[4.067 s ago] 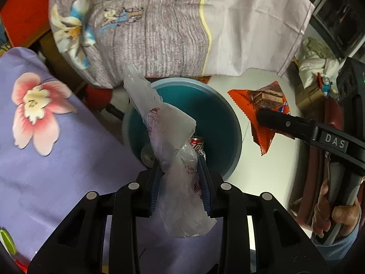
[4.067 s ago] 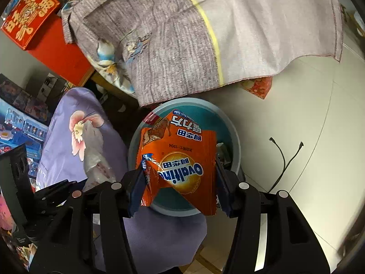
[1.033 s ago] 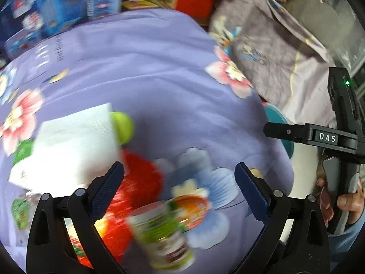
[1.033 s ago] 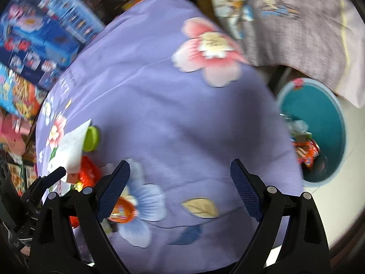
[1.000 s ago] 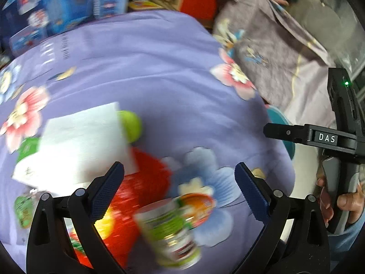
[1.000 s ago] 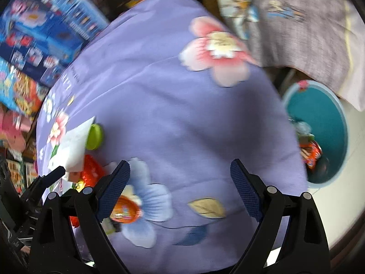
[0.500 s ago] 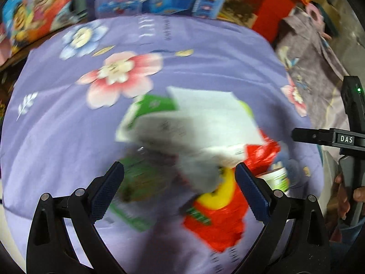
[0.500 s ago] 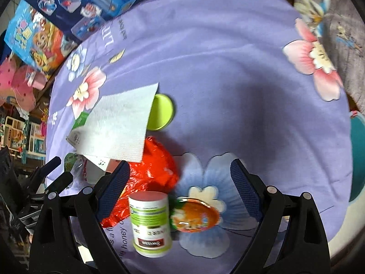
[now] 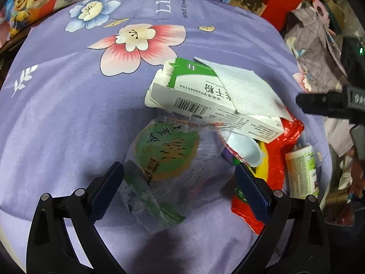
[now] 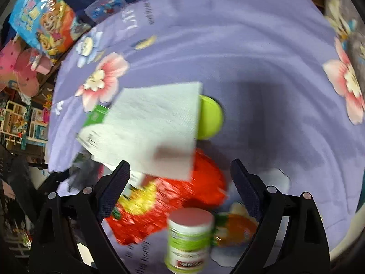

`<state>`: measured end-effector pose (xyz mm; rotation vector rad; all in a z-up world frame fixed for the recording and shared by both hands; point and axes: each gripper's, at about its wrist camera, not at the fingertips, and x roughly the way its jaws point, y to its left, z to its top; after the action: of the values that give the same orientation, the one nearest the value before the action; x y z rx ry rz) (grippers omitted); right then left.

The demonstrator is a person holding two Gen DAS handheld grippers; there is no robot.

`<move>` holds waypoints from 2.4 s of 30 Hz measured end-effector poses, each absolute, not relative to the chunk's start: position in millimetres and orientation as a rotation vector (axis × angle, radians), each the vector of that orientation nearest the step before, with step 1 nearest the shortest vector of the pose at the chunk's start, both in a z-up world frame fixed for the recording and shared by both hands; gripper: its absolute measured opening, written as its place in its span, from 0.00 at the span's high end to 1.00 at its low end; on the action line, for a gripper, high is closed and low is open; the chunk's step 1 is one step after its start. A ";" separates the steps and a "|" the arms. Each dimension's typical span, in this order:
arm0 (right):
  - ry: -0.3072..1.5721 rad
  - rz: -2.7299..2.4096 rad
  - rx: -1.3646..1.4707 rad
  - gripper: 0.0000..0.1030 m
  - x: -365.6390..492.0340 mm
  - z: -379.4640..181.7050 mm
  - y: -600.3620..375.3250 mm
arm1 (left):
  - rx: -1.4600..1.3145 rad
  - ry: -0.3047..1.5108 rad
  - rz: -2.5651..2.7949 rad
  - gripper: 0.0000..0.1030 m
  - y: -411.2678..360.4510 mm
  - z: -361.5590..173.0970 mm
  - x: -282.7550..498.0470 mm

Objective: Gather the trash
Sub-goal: 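Grasp the white tissue with the right gripper while the left grasps the green-labelled snack packet, then carry the tissue and snack packet over the teal bin with both grippers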

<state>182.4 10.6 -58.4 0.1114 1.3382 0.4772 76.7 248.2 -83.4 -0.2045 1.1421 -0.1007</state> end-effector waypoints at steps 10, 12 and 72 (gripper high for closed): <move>1.377 0.520 0.116 0.17 207.7 -82.0 56.3 | -0.235 1.096 -0.094 0.24 261.3 -81.6 88.2; 1.391 0.522 0.120 0.17 211.2 -89.7 59.9 | -0.249 1.101 -0.096 0.25 264.2 -82.8 91.0; 0.983 0.060 0.545 0.94 114.2 -41.3 -366.1 | 0.135 0.985 -0.640 0.52 -123.3 -4.7 141.4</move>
<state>114.2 -366.1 -41.3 0.5445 0.9833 0.0596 141.4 -123.3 -4.7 0.1346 0.9851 -0.6400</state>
